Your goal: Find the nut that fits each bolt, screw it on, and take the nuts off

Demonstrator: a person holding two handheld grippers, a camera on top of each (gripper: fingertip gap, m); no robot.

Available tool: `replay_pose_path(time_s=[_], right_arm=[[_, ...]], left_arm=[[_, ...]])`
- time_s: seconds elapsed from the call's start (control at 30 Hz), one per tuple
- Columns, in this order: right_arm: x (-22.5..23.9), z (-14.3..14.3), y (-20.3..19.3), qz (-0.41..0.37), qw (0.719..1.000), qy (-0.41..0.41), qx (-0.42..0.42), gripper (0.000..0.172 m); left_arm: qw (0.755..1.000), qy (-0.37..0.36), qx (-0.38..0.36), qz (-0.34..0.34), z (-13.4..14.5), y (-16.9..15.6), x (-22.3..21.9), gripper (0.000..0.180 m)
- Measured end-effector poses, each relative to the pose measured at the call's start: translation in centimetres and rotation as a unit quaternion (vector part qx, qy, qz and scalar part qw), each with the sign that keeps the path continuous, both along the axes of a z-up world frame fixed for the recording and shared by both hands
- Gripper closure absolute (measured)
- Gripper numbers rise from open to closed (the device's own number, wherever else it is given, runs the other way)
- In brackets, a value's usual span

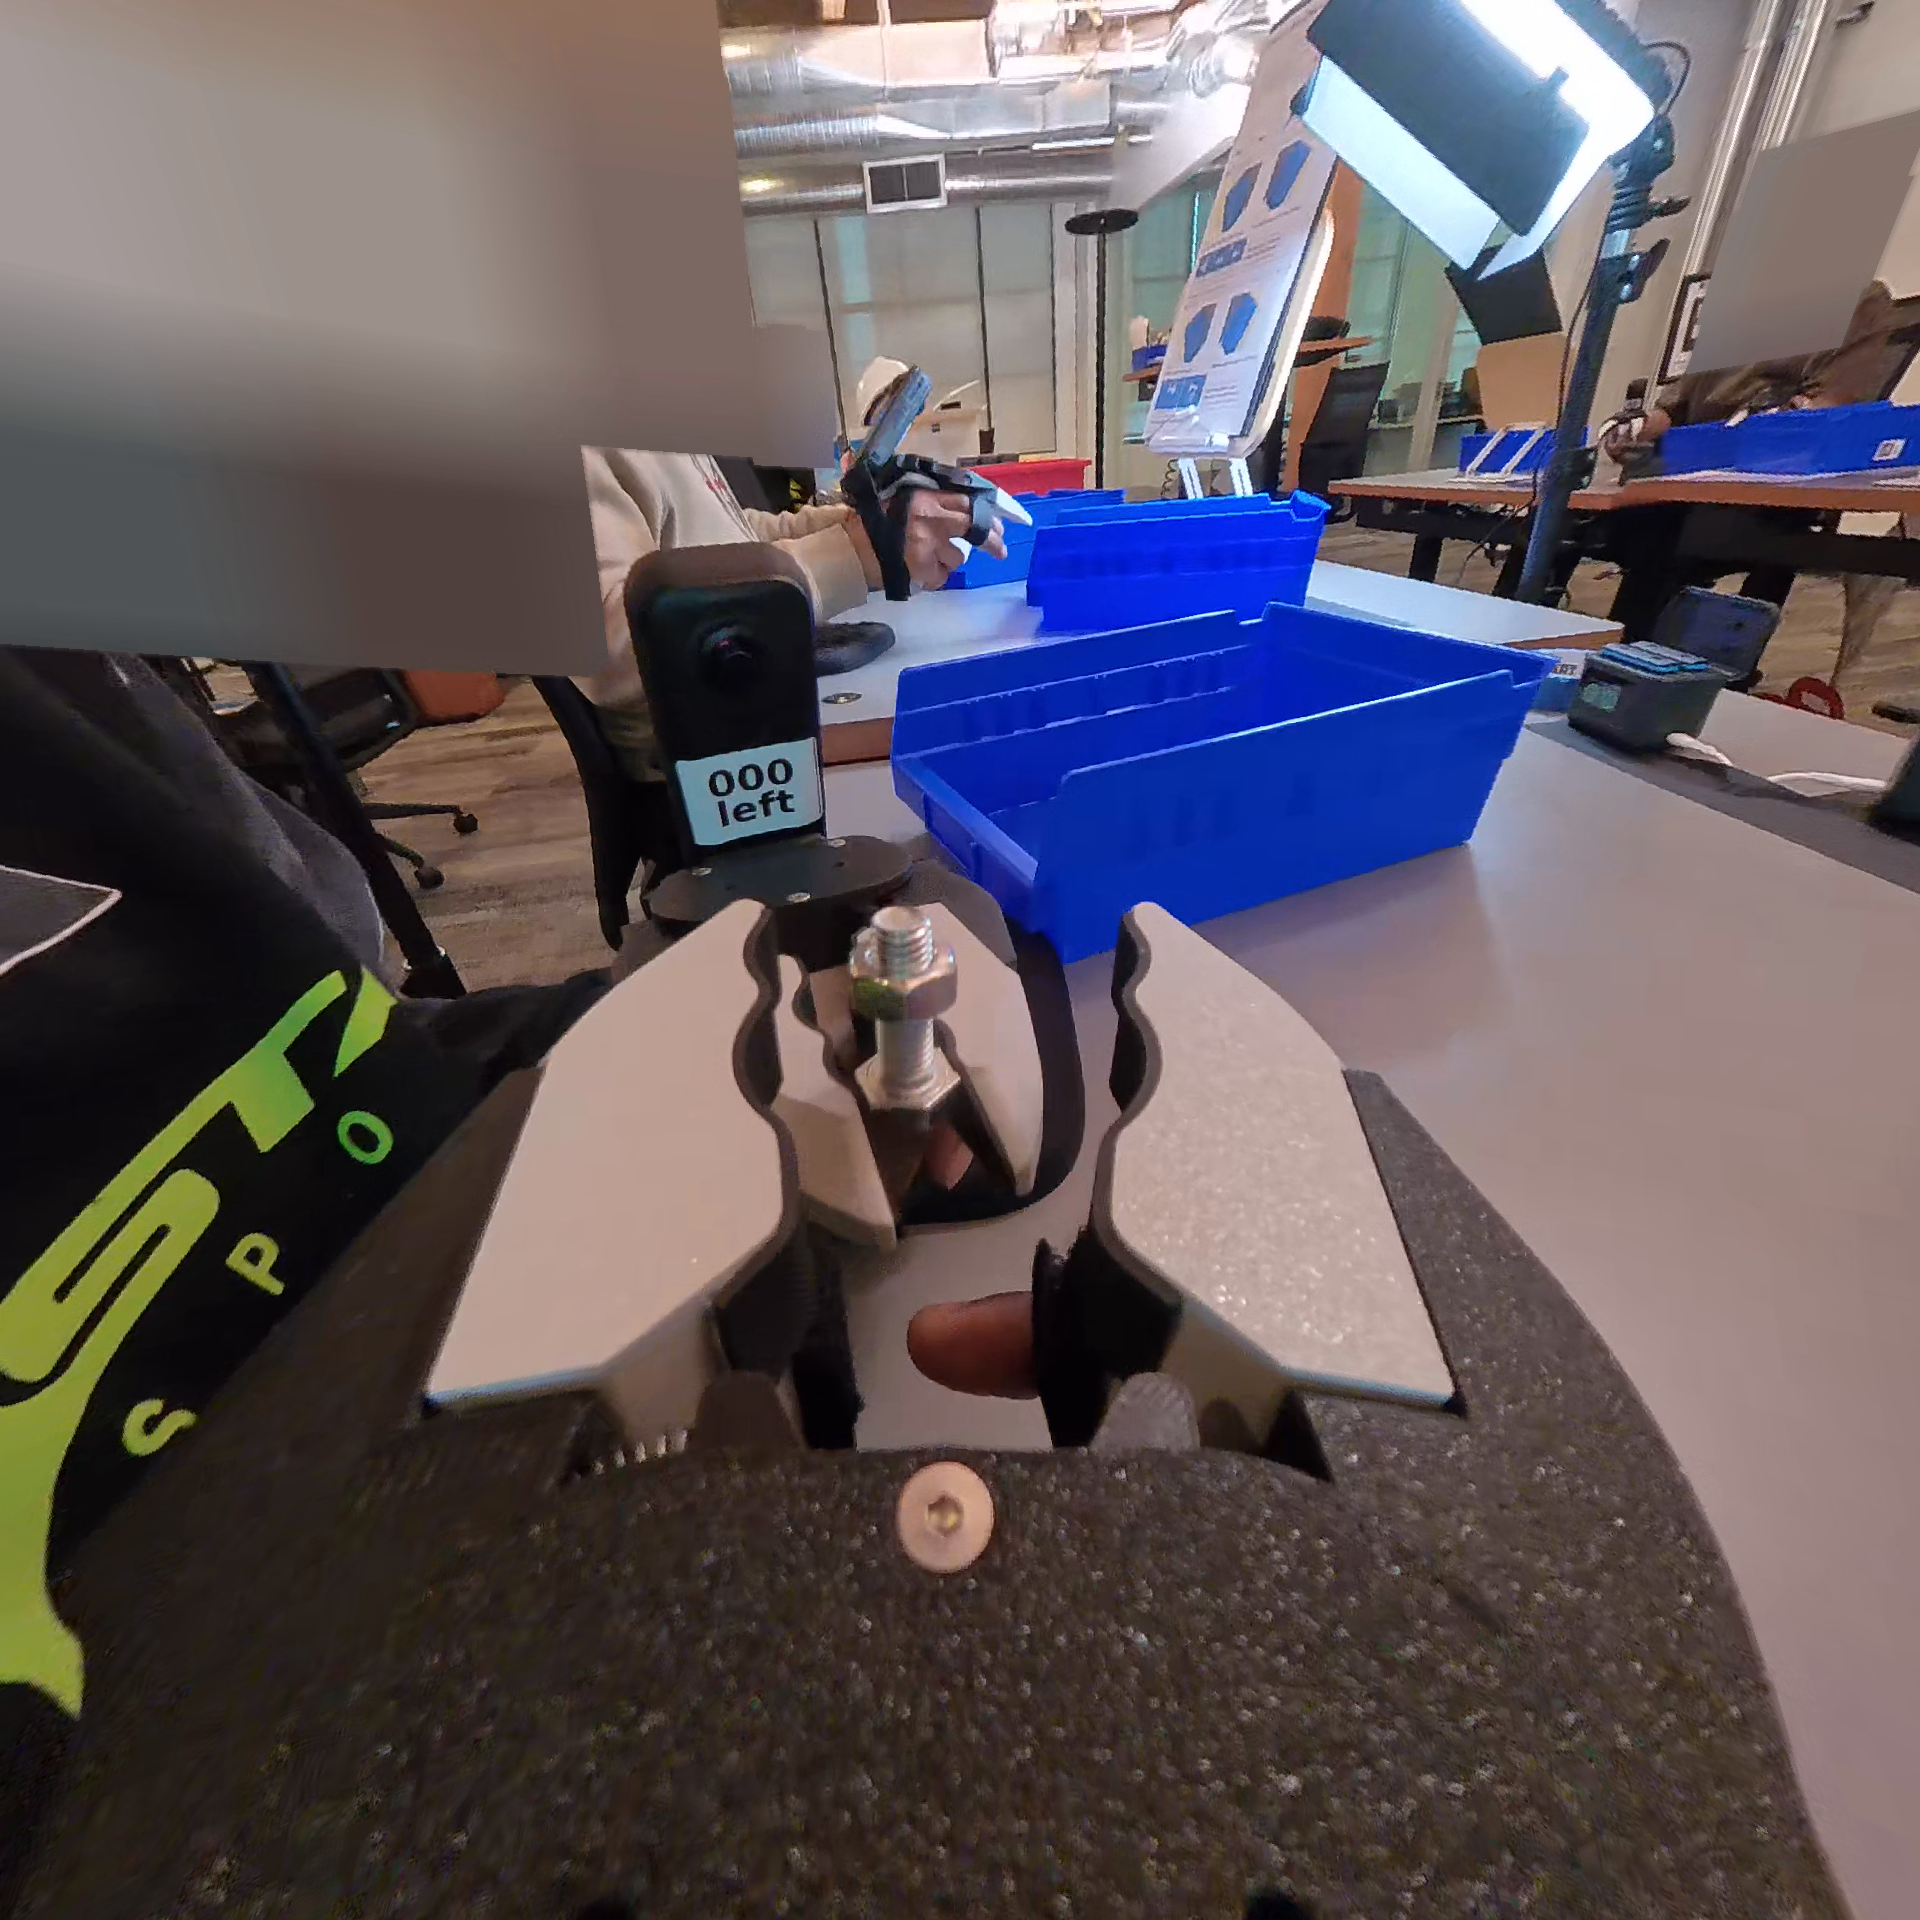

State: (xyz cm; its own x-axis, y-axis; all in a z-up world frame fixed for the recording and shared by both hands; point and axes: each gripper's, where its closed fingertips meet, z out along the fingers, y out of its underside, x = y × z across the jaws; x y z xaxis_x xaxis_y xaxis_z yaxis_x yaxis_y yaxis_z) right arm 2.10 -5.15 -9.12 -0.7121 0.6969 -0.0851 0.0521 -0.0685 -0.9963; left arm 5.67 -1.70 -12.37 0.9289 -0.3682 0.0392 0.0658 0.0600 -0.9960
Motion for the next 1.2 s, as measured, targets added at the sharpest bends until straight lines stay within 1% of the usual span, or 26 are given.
replay_pose_path(time_s=[0.23, 0.3, 0.4, 0.43, 0.47, 0.53, 0.57, 0.63, 0.73, 0.87, 1.0, 1.2], right_arm=[[-0.9, -0.9, 0.1, -0.019, 0.999, -0.014, 0.023, 0.114], [-0.5, -0.8, 0.7, -0.019, 1.0, -0.011, 0.02, 0.113], [0.6, -0.6, 2.6, -0.029, 1.0, -0.01, 0.006, 0.112], [0.9, -0.7, 3.7, -0.045, 0.999, -0.011, -0.003, 0.126], [0.9, -0.7, 5.3, -0.077, 0.997, -0.009, -0.012, 0.148], [1.5, -0.5, 7.1, -0.101, 0.995, 0.003, -0.023, 0.162], [1.8, -0.4, 7.4, -0.103, 0.994, 0.005, -0.025, 0.163], [2.1, -0.2, 7.2, -0.101, 0.995, 0.012, -0.019, 0.16], [2.1, -0.1, 5.6, -0.066, 0.998, 0.016, -0.016, 0.149], [1.8, 0.4, 2.9, -0.018, 0.999, 0.018, -0.033, 0.12], [0.7, 0.2, 0.8, -0.002, 1.0, 0.01, -0.015, 0.112], [-0.5, -0.3, -0.7, 0.003, 1.0, -0.001, 0.005, 0.113]], left_arm=[[1.0, 0.007, -0.002, -0.005, -0.1, 0.0, 0.2, 0.162], [1.0, 0.005, 0.0, -0.006, -0.1, 0.0, 0.2, 0.162], [1.0, 0.001, 0.001, -0.004, 0.0, -0.1, 0.1, 0.162], [1.0, -0.001, 0.003, -0.007, 0.1, -0.1, 0.1, 0.162], [1.0, 0.001, 0.004, -0.012, 0.1, -0.2, 0.3, 0.162], [1.0, 0.006, 0.0, -0.01, -0.1, -0.1, 0.4, 0.162], [1.0, 0.008, -0.002, -0.011, -0.1, -0.1, 0.4, 0.162], [1.0, 0.007, -0.002, -0.011, -0.1, -0.1, 0.4, 0.162], [1.0, 0.005, -0.001, -0.01, -0.1, -0.1, 0.3, 0.162], [1.0, 0.01, -0.002, -0.01, -0.2, -0.1, 0.4, 0.162], [1.0, 0.009, -0.001, -0.011, -0.2, -0.1, 0.4, 0.162], [1.0, 0.013, -0.003, -0.015, -0.3, -0.1, 0.6, 0.162]])
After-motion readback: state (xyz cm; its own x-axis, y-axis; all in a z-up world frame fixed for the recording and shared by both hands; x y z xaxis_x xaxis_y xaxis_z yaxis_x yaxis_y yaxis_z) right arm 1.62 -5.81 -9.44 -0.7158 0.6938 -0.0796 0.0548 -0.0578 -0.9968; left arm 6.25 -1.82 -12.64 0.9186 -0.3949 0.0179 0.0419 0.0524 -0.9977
